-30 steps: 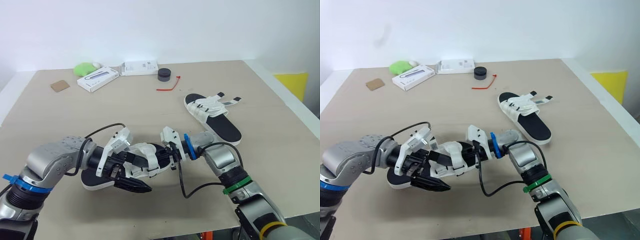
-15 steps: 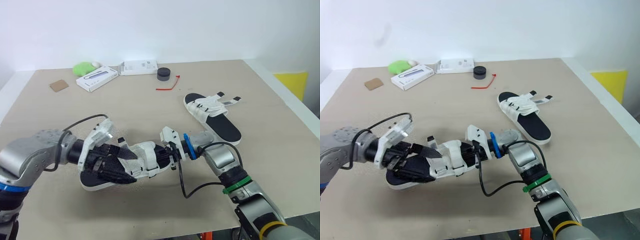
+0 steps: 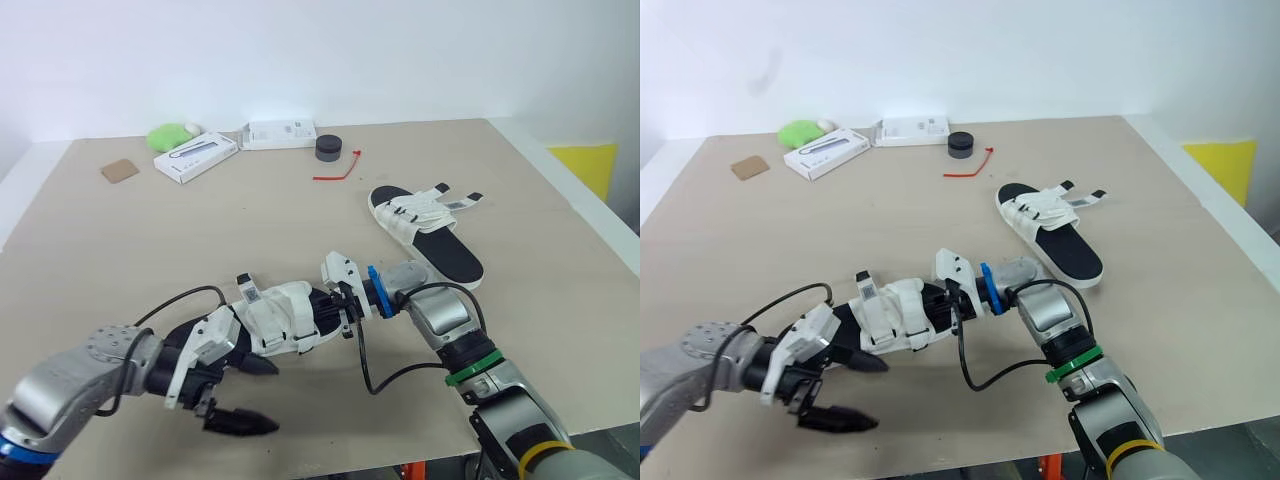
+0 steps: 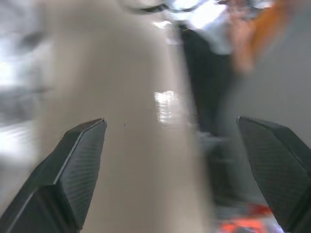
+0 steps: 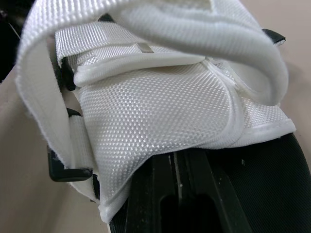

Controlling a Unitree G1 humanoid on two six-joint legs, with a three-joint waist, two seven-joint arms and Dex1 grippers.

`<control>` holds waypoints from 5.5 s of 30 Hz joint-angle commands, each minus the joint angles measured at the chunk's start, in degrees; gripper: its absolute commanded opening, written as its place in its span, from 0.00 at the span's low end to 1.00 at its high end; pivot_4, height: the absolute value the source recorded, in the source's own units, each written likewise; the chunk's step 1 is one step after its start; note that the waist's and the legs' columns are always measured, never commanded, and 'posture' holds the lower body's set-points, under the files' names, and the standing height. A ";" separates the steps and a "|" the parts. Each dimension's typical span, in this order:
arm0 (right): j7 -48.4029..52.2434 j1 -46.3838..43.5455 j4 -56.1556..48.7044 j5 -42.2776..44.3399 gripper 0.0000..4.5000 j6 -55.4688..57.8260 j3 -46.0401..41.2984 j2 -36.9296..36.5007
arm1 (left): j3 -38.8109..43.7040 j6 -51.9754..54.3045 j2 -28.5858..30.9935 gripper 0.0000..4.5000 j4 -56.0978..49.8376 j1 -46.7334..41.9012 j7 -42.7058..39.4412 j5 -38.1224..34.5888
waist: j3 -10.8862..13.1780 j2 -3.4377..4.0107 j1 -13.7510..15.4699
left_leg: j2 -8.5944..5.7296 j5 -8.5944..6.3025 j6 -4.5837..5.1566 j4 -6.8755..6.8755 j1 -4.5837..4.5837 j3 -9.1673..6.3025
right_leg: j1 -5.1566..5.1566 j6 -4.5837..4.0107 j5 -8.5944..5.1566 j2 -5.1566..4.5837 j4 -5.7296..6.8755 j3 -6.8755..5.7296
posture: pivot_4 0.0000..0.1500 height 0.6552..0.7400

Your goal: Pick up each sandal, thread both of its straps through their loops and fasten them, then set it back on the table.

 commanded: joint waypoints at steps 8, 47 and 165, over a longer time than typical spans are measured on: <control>-1.06 2.75 1.10 -1.89 0.00 2.47 2.63 -0.44 | -0.45 -3.80 -7.21 0.98 2.49 -1.73 7.30 4.32 | 0.03 0.01 0.42 | -0.05 0.08 0.00 0.07 -0.01 0.04 | 0.02 0.14 0.12 -0.07 0.00 0.05 | 1.00 1.00; -1.37 2.58 1.04 -2.23 0.00 2.50 2.26 -0.98 | 1.56 7.13 -10.06 0.00 4.17 -5.68 7.79 -3.95 | 0.13 0.00 0.85 | -0.10 0.20 -0.04 0.04 -0.11 0.04 | -0.08 0.24 0.23 -0.08 -0.02 0.08 | 1.00 1.00; -11.98 12.39 -44.61 21.23 0.00 28.21 -29.08 -29.18 | -2.83 -9.62 -9.62 0.99 6.32 -8.86 6.67 6.01 | 1.39 -0.04 3.15 | -0.90 0.92 -0.28 0.21 -2.02 -0.18 | -1.58 0.33 0.94 -0.87 -0.14 -0.16 | 1.00 1.00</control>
